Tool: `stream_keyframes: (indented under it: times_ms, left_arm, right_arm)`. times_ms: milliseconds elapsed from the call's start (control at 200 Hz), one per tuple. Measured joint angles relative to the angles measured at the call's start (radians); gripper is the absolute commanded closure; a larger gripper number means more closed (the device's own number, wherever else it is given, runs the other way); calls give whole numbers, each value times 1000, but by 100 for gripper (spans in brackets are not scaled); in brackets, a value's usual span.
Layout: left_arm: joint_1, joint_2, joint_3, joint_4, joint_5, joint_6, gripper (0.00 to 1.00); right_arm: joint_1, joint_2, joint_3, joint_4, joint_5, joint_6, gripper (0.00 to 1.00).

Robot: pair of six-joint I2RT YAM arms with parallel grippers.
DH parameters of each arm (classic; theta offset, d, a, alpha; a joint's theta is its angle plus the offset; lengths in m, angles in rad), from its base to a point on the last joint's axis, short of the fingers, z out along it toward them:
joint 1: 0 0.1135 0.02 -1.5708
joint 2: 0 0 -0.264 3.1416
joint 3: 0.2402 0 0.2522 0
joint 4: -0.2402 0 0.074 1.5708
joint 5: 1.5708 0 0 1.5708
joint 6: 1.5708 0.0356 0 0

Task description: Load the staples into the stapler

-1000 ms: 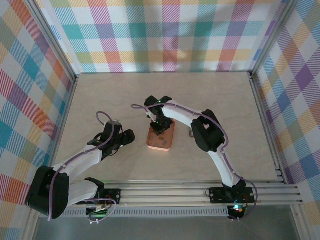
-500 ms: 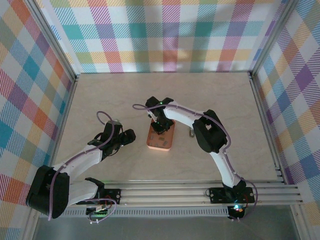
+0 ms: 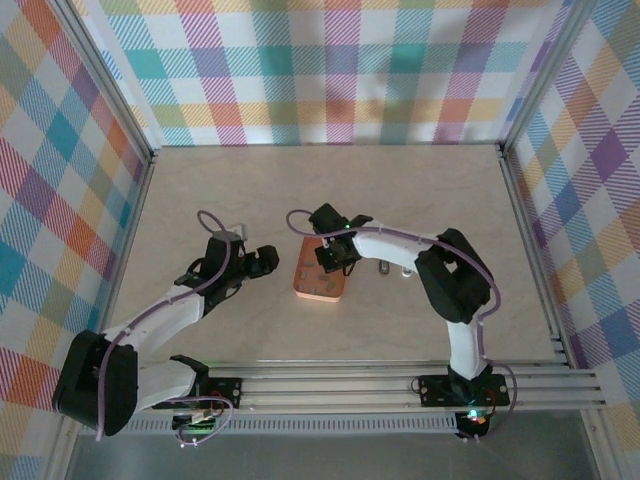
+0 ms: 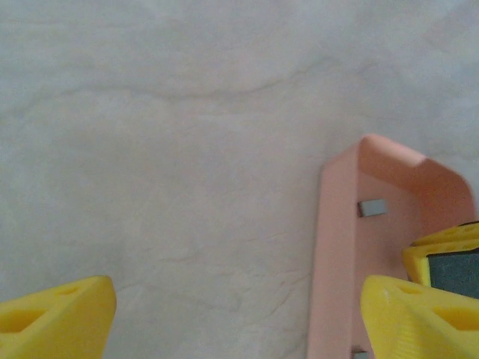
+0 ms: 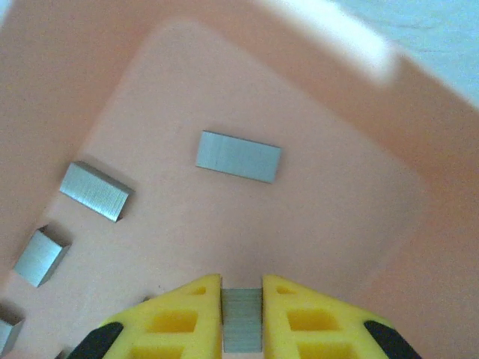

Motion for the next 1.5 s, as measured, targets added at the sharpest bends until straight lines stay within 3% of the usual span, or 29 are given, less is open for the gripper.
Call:
stream_keyframes:
  times_ms: [220,450,750,875,1200,1505]
  left_arm:
    - [-4,135,75,92,80,119,14]
    - [-10,308,200,200,149,138,15]
    - [-42,484,216,373,306,219,16]
    - [-64,507,216,422,387,285,16]
    - [-95,531,223,462,618,410,16]
    - [-103,531,280,373,690,510,17]
  right_arm:
    - [-22,-126,-86,114,29,64,83]
    - [-61,-291,-191,163,72,100,82]
    - [-183,-464,-395,179,114,135,81]
    - [-225,-473,-441,179,122,142,81]
    - [-227,-449,-461,221,110,149,82]
    - [-227,-435,-465,232,107,161,82]
